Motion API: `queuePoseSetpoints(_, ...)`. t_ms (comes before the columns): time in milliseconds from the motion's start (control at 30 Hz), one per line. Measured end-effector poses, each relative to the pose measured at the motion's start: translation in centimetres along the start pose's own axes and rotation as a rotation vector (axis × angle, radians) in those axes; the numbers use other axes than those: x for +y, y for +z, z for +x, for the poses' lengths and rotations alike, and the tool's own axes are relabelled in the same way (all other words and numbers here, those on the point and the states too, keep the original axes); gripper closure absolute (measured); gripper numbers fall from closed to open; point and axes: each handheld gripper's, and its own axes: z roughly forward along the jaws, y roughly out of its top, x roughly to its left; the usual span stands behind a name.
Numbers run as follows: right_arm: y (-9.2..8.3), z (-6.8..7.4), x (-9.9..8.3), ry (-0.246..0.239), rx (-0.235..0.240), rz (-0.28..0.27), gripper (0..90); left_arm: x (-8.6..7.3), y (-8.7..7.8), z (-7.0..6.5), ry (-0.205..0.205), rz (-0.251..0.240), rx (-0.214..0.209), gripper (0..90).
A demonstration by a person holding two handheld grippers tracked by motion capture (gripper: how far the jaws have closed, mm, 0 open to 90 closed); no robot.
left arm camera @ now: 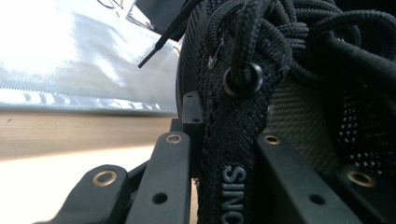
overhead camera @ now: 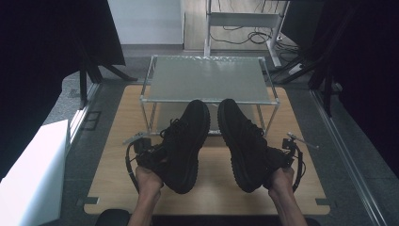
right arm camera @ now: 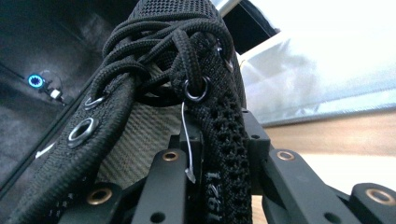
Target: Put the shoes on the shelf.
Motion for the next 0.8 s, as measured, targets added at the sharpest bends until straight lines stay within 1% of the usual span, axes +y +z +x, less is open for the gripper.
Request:
queuePoseSetpoints(100,0.4,0.4,0.4,0.008,0.000,-0.014,76.7,0.6,0.2,-0.4,-0.013,-0.015,0.003,80.7)
queuePoseSetpoints(267,1.2,1.2,1.1,0.007,-0.010,-0.031,76.7,1.5,0.8,-0.9,-0.031,-0.040,0.016,80.5)
queuePoseSetpoints(433,2.1,1.8,2.0,0.025,-0.009,-0.046,76.7,2.5,1.3,-1.3,-0.052,-0.072,0.016,80.1)
queuePoseSetpoints(533,2.4,2.1,2.6,0.015,-0.013,-0.056,76.8,3.1,1.6,-1.5,-0.060,-0.084,0.019,79.9)
queuePoseSetpoints(633,2.7,2.4,3.4,0.027,-0.009,-0.075,76.7,3.9,2.0,-1.6,-0.069,-0.099,0.026,79.8)
queuePoseSetpoints(700,3.0,2.6,4.0,0.030,-0.013,-0.090,76.7,4.4,2.2,-1.7,-0.085,-0.106,0.025,79.7)
queuePoseSetpoints(733,3.1,2.7,4.2,0.041,-0.014,-0.090,76.7,4.6,2.3,-1.7,-0.088,-0.109,0.025,79.6)
queuePoseSetpoints(800,3.4,2.8,4.6,0.042,-0.018,-0.095,76.8,5.1,2.6,-1.7,-0.094,-0.116,0.028,79.6)
